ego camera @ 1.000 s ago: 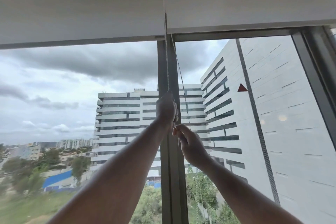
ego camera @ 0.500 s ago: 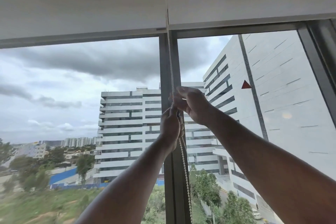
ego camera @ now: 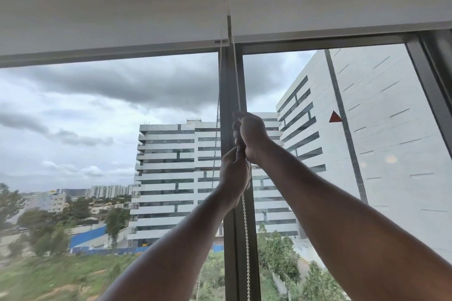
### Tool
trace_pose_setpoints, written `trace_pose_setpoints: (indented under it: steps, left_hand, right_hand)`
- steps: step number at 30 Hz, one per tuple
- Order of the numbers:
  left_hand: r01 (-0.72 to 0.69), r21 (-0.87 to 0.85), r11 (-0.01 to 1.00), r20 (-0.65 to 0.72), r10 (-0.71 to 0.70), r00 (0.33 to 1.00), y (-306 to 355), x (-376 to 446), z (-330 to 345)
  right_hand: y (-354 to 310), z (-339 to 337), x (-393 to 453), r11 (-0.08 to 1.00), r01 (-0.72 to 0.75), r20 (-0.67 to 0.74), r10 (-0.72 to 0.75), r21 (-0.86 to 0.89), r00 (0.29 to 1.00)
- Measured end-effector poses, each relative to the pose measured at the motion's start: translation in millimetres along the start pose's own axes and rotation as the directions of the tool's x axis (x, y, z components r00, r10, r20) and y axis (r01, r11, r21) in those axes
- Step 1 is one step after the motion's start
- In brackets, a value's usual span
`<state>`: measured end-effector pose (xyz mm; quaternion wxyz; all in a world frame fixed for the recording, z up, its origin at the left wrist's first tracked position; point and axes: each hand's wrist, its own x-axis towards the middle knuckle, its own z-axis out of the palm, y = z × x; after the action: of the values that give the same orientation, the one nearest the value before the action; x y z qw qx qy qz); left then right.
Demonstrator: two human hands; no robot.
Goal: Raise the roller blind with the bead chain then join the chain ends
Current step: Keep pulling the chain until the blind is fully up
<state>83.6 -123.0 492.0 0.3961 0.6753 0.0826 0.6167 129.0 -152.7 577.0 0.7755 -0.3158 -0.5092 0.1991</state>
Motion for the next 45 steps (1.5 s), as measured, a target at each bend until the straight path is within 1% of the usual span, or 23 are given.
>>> trace_pose_setpoints:
  steps: [4, 12, 16, 20, 23, 26, 29, 32, 35, 41, 45]
  left_hand:
    - [0.002, -0.015, 1.000, -0.005, -0.002, 1.000, 1, -2, -1]
    - [0.009, 0.034, 0.999, -0.003, -0.009, 1.000, -6, -12, -6]
    - [0.027, 0.030, 0.999, -0.005, -0.027, 1.000, -13, -16, -10]
    - [0.015, 0.047, 0.999, -0.003, -0.015, 1.000, -17, -17, -13]
    - [0.010, 0.010, 1.000, 0.005, -0.010, 1.000, -16, -19, -12]
    - [0.000, 0.008, 1.000, -0.012, 0.000, 1.000, -15, -20, -11]
    - [0.000, 0.010, 1.000, 0.000, 0.000, 1.000, -13, -24, -14]
    - [0.066, 0.000, 0.998, 0.078, -0.065, 0.995, -19, -36, -19]
    - [0.131, 0.015, 0.991, 0.129, -0.132, 0.983, -35, -57, -23]
    - [0.206, 0.025, 0.978, 0.126, -0.207, 0.970, -82, -103, -24]
    - [0.261, 0.048, 0.964, 0.103, -0.265, 0.959, -114, -131, -25]
  right_hand:
    - [2, 2, 0, 0.999, 0.032, -0.022, -0.033, -0.018, 0.999]
    - [14, 0, -4, 0.997, 0.033, 0.003, -0.033, -0.075, 0.999]
    - [24, 0, -9, 0.997, 0.037, 0.016, -0.036, -0.069, 0.999]
    - [28, -1, -10, 0.997, 0.039, 0.022, -0.038, -0.061, 0.999]
    - [28, -1, -10, 0.997, 0.047, 0.018, -0.046, -0.066, 0.999]
    - [28, -1, -12, 0.996, 0.052, 0.023, -0.050, -0.069, 0.998]
    - [26, -3, -16, 0.999, 0.040, 0.063, -0.038, -0.028, 0.997]
    - [30, -12, -23, 1.000, -0.009, 0.129, 0.010, -0.004, 0.992]
    - [47, -27, -33, 0.998, -0.040, 0.158, 0.047, -0.048, 0.986]
    - [96, -55, -64, 0.992, -0.114, 0.177, 0.122, -0.054, 0.977]
    - [132, -75, -88, 0.984, -0.164, 0.164, 0.172, -0.062, 0.971]
